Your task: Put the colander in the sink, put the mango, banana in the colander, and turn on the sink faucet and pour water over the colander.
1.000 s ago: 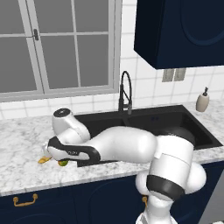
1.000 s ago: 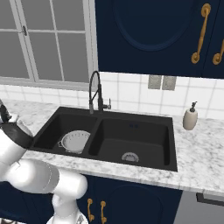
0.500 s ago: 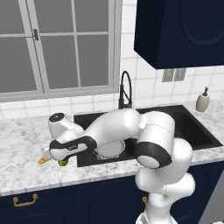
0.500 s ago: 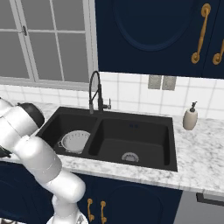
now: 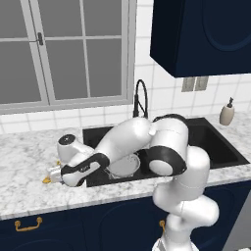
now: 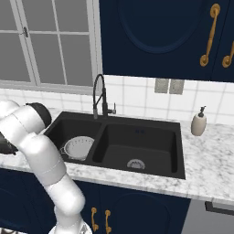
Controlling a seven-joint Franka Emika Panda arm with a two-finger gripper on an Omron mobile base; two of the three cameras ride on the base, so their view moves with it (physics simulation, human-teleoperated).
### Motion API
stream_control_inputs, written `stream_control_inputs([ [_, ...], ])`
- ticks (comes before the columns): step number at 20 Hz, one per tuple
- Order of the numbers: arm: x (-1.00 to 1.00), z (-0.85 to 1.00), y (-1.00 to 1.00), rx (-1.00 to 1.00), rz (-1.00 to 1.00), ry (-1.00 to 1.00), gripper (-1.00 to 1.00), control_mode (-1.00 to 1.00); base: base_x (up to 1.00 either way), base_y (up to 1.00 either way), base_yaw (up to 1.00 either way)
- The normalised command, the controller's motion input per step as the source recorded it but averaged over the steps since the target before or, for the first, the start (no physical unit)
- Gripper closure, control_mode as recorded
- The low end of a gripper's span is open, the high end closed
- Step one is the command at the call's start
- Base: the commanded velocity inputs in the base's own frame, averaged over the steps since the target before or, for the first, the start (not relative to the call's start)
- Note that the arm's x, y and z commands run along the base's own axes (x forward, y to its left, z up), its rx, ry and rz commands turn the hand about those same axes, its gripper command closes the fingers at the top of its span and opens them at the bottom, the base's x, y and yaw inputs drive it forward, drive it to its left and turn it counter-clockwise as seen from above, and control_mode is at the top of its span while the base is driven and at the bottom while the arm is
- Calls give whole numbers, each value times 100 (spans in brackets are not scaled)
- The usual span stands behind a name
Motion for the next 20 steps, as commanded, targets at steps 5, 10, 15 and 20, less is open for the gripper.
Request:
stream_control_inputs([
  [5,0,-48,-7,0,0,0,100,-100,0,0,0],
  [10,-9,-18,-53,7,-1,-4,100,-100,0,0,0],
  [15,-35,80,-60,15,0,-4,100,-100,0,0,0],
  [20,-18,88,-97,6,13,-8,100,-100,0,0,0],
])
